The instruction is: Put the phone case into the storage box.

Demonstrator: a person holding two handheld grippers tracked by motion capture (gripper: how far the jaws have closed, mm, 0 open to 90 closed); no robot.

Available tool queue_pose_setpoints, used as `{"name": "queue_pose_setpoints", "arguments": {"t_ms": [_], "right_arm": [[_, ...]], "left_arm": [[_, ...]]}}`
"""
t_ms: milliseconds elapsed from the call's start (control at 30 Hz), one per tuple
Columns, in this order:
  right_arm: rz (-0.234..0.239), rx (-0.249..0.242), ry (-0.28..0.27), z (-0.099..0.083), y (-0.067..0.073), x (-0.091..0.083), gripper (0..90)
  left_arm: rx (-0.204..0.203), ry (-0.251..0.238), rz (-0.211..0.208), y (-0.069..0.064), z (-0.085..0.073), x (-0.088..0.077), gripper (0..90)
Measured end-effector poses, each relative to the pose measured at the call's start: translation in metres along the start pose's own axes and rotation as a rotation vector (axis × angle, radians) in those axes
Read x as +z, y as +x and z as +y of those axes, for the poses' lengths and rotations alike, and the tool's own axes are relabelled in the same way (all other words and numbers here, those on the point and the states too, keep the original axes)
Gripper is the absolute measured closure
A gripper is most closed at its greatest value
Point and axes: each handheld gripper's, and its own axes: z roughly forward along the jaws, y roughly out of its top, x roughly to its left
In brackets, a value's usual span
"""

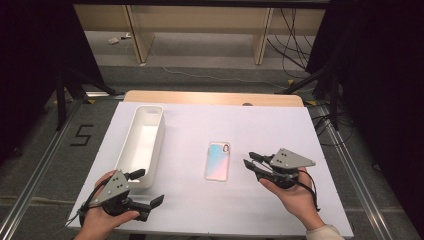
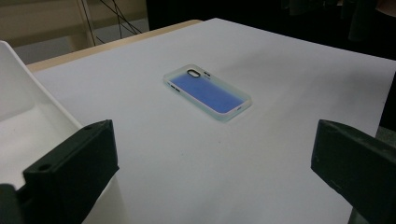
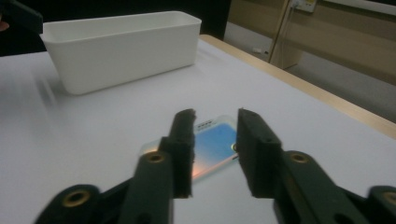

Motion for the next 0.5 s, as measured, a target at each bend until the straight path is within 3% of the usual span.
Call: {"name": "queue_pose_setpoints", "arguments": {"t_ms": [100, 200, 300, 500], "right_arm": [[0.014, -0.025, 0.049, 0.005, 0.002, 0.009, 89.1], [0.036, -0.046, 0.085, 0.007, 0.004, 0.016, 90.0], [0.059, -0.068, 0.143, 0.010, 0.009, 0.034, 90.0], [0.112, -0.099, 0.209, 0.014, 0.018, 0.064, 90.0]], "left_arm": [[-0.001, 0.001, 0.001, 0.000, 0.000, 0.000, 0.0], [0.006, 0.003, 0.000, 0.000, 0.000, 0.000, 0.2], [0.004, 0.001, -0.002, 0.000, 0.000, 0.000, 0.3], [0.009, 0.006, -0.005, 0.000, 0.000, 0.000, 0.5]]}}
